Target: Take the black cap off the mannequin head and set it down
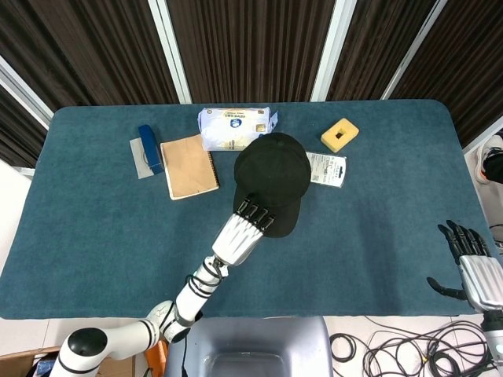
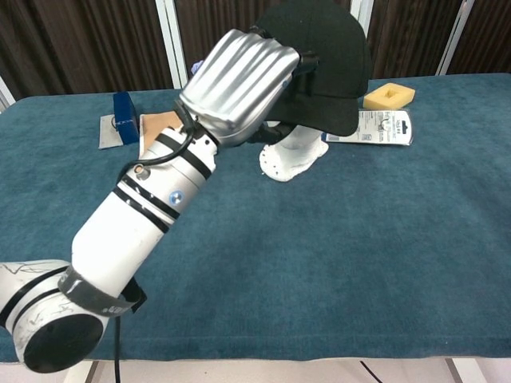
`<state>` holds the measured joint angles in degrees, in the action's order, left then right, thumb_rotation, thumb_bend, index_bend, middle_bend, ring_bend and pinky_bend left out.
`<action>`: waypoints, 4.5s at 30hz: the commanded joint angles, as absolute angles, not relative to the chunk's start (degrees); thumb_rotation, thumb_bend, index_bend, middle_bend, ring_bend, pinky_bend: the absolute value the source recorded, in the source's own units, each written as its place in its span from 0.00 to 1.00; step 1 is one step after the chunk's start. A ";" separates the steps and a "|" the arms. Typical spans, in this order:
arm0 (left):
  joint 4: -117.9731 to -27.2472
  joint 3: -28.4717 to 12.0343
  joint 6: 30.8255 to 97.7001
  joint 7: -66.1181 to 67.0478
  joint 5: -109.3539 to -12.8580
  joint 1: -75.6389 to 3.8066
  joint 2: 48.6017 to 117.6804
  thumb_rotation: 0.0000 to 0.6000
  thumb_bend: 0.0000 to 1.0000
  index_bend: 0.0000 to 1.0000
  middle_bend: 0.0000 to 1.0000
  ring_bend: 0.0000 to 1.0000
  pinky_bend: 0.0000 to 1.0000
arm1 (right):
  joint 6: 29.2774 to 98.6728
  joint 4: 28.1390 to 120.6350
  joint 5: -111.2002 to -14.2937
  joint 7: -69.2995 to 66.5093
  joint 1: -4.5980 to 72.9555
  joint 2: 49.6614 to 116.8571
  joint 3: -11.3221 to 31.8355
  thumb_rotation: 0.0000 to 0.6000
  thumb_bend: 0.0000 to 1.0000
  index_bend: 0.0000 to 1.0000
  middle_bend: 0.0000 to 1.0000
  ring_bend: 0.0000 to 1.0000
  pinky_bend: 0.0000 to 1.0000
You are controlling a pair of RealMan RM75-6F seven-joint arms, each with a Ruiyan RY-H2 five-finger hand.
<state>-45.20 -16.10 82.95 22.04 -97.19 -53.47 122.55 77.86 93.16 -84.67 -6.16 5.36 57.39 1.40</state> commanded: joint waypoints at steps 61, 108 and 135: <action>-26.94 -16.76 101.61 12.46 -92.60 -62.30 123.29 1.00 0.56 0.69 0.75 0.58 0.36 | 77.34 93.30 -85.59 -6.54 5.61 57.00 0.55 1.00 0.13 0.00 0.00 0.00 0.01; -35.70 -1.72 96.36 17.55 -89.62 -29.82 112.49 1.00 0.28 0.06 0.20 0.20 0.28 | 77.30 94.89 -85.10 -1.40 6.02 58.61 0.74 1.00 0.13 0.00 0.00 0.00 0.01; -99.31 2.55 66.58 27.49 -69.65 -22.37 77.32 1.00 0.16 0.00 0.00 0.00 0.22 | 77.63 94.86 -85.23 -0.67 5.91 59.04 0.60 1.00 0.13 0.00 0.00 0.00 0.01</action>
